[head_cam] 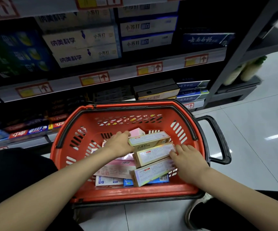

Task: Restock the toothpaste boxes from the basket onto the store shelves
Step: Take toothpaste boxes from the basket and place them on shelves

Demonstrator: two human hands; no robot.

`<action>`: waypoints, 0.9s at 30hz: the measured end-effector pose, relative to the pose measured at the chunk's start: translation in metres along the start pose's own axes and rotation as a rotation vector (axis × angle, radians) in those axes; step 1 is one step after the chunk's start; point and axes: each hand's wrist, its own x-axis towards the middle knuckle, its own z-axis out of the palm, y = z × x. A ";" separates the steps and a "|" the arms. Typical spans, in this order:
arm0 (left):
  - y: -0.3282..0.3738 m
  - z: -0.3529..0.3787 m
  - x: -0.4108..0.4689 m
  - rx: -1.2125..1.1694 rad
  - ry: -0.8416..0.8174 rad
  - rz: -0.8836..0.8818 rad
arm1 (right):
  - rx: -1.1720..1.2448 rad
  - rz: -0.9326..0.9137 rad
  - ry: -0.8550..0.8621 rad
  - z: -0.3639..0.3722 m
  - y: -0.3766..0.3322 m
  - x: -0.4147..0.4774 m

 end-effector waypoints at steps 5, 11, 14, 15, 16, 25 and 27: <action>0.023 0.019 0.020 0.079 -0.056 0.066 | 0.013 0.051 -0.050 0.014 0.011 -0.016; 0.048 0.035 0.038 0.129 -0.069 0.198 | 0.000 0.127 -0.144 0.028 0.029 -0.034; 0.059 0.041 0.043 0.106 -0.030 0.264 | -0.055 0.146 -0.225 0.031 0.037 -0.039; 0.062 0.041 0.044 0.094 -0.015 0.281 | -0.072 0.149 -0.251 0.032 0.039 -0.039; 0.066 0.041 0.044 0.079 0.003 0.290 | -0.080 0.150 -0.278 0.031 0.041 -0.040; 0.076 -0.009 0.025 -0.550 0.190 0.053 | 0.279 0.215 -0.315 -0.009 0.060 -0.036; 0.073 -0.026 0.016 -0.689 0.245 0.019 | 0.337 0.258 -0.288 -0.030 0.067 -0.038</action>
